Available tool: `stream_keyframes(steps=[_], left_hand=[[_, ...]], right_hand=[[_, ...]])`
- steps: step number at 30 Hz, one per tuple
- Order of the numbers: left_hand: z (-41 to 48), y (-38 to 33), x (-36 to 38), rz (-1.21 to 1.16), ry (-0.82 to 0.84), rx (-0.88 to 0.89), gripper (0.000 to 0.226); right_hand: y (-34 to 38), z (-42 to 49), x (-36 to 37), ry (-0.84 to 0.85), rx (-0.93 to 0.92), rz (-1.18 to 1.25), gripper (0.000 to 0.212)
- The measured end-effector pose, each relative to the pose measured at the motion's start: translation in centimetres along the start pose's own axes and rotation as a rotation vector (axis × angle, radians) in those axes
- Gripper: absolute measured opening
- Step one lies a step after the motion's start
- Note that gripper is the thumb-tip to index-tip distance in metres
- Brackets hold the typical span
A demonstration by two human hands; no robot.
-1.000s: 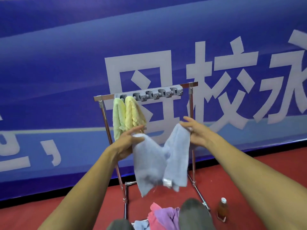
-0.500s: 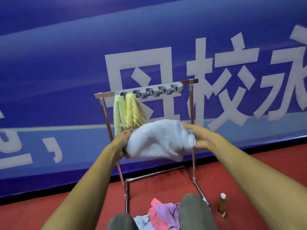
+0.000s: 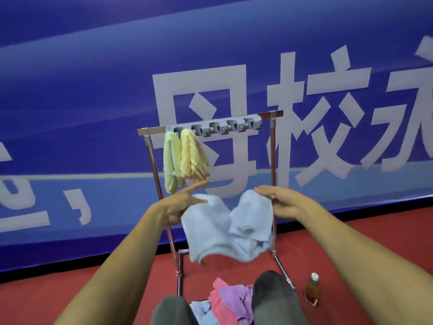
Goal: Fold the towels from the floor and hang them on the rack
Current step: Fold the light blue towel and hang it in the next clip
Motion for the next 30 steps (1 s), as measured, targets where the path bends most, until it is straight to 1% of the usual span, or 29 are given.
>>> stream_keyframes(steps=[1, 2, 3, 5, 6, 7, 9, 11, 13, 15, 16, 18, 20, 23, 24, 25, 27, 28, 30], left_hand=[[0.2, -0.3, -0.6, -0.013, -0.069, 0.022, 0.057], [0.4, -0.8, -1.1, -0.054, -0.139, 0.061, 0.052], [0.6, -1.4, -1.8, -0.112, -0.213, 0.11, 0.048], [0.6, -1.8, -3.6, -0.22, -0.365, 0.173, 0.039], [0.6, -1.4, -4.6, -0.224, -0.448, 0.173, 0.035], [0.3, -0.9, -5.9, -0.171, -0.548, 0.147, 0.032], [-0.7, -0.3, -8.5, 0.042, -0.749, 0.077, 0.029], [-1.7, -0.4, -10.0, 0.228, -0.847, 0.003, 0.031], [-1.9, -1.2, -10.6, 0.35, -0.847, -0.034, 0.023], [-1.8, -2.1, -10.6, 0.407, -0.813, -0.074, 0.012], [-1.8, -2.4, -10.2, 0.435, -0.782, -0.109, 0.011], [-1.9, -2.9, -9.3, 0.488, -0.675, -0.217, 0.022], [-1.7, -3.6, -8.6, 0.443, -0.526, -0.27, 0.038], [-1.4, -5.7, -6.8, 0.29, -0.236, -0.217, 0.062], [-1.5, -6.7, -6.2, 0.284, -0.162, -0.18, 0.063], [-1.6, -7.7, -5.6, 0.305, -0.109, -0.136, 0.059], [-2.2, -9.2, -4.5, 0.438, -0.079, -0.072, 0.042], [-2.4, -9.8, -4.4, 0.564, -0.109, -0.06, 0.035], [-2.2, -10.8, -4.2, 0.914, -0.196, -0.065, 0.03]], right_hand=[[0.8, 0.1, -1.0, -0.093, -0.061, 0.015, 0.074], [1.7, 0.1, -1.9, -0.178, -0.11, 0.024, 0.084], [2.3, 0.3, -2.3, -0.209, -0.137, 0.025, 0.086], [2.3, 0.0, -2.1, -0.211, -0.104, -0.001, 0.085], [2.3, -0.4, -2.0, -0.219, -0.082, -0.022, 0.08], [2.3, -0.6, -1.9, -0.208, -0.073, -0.028, 0.074], [2.8, -1.0, -2.4, -0.218, -0.081, 0.001, 0.06], [4.1, -1.0, -3.9, -0.289, -0.142, 0.002, 0.056], [5.7, -1.7, -4.4, -0.373, -0.199, -0.142, 0.048], [7.0, -2.2, -4.4, -0.404, -0.238, -0.254, 0.035], [7.6, -2.4, -4.2, -0.404, -0.253, -0.291, 0.034], [8.9, -2.8, -3.8, -0.416, -0.269, -0.405, 0.039], [10.1, -3.4, -3.4, -0.434, -0.275, -0.518, 0.043], [12.3, -4.7, -3.5, -0.468, -0.287, -0.521, 0.045], [13.0, -5.3, -3.6, -0.481, -0.293, -0.515, 0.043], [13.7, -5.7, -3.7, -0.498, -0.298, -0.517, 0.041], [14.8, -6.5, -4.1, -0.534, -0.301, -0.526, 0.035], [15.2, -6.8, -4.0, -0.539, -0.299, -0.542, 0.035], [16.1, -7.1, -3.6, -0.52, -0.282, -0.625, 0.04]])
Point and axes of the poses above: each hand's wrist, its own z-axis towards the middle knuckle, its own x-axis out of the palm, y = z × x, the point moved 10 cm from there along z, towards the middle knuckle, and after that the axes turned 1 degree about y, right-handed, at the moved point
